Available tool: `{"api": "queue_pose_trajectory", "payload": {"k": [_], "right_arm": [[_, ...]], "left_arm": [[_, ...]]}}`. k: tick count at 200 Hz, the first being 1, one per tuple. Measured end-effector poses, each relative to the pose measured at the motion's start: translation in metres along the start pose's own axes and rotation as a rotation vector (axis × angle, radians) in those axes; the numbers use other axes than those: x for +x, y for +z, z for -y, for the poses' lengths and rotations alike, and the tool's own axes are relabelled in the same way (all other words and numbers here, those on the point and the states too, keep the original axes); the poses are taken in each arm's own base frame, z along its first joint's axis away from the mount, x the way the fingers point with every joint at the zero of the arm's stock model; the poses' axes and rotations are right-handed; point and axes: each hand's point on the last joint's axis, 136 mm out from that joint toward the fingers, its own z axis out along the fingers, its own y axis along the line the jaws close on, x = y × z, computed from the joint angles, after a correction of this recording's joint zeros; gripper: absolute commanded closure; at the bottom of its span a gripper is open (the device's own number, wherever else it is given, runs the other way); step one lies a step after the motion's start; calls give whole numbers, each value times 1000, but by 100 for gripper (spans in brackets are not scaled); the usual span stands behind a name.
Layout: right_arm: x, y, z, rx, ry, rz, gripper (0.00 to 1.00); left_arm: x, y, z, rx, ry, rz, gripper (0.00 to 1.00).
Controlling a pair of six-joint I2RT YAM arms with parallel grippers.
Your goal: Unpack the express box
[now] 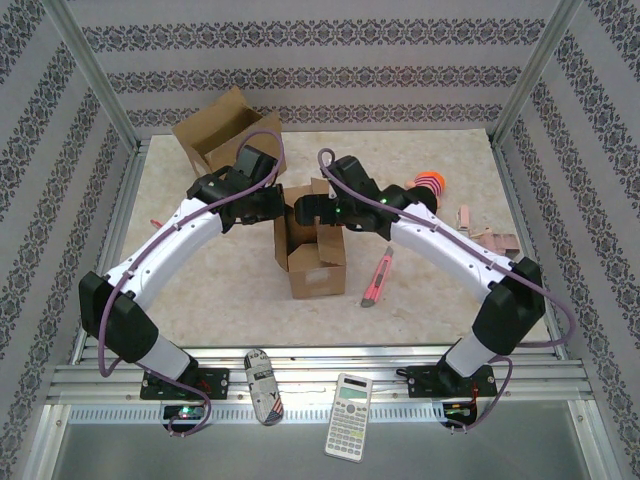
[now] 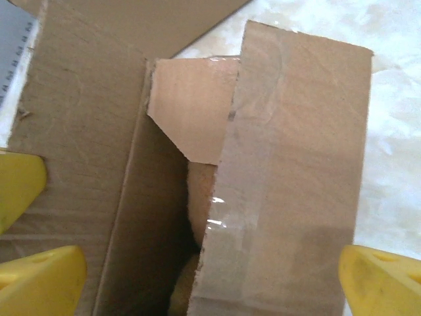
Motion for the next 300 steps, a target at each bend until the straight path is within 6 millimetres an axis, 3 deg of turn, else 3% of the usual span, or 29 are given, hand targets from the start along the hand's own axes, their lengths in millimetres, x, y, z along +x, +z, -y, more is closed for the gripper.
{"api": "queue_pose_trajectory", "payload": {"k": [53, 103, 209, 300], "right_arm": [[19, 21, 24, 256, -50, -109, 2], [35, 15, 54, 420, -65, -163, 3], [27, -2, 68, 528, -79, -150, 28], [22, -7, 61, 455, -63, -133, 78]], "left_arm": [[0, 0, 1, 8, -1, 0, 100], [-1, 0, 2, 21, -7, -2, 100], [-2, -1, -5, 18, -22, -2, 100], [3, -2, -3, 45, -21, -17, 100]]}}
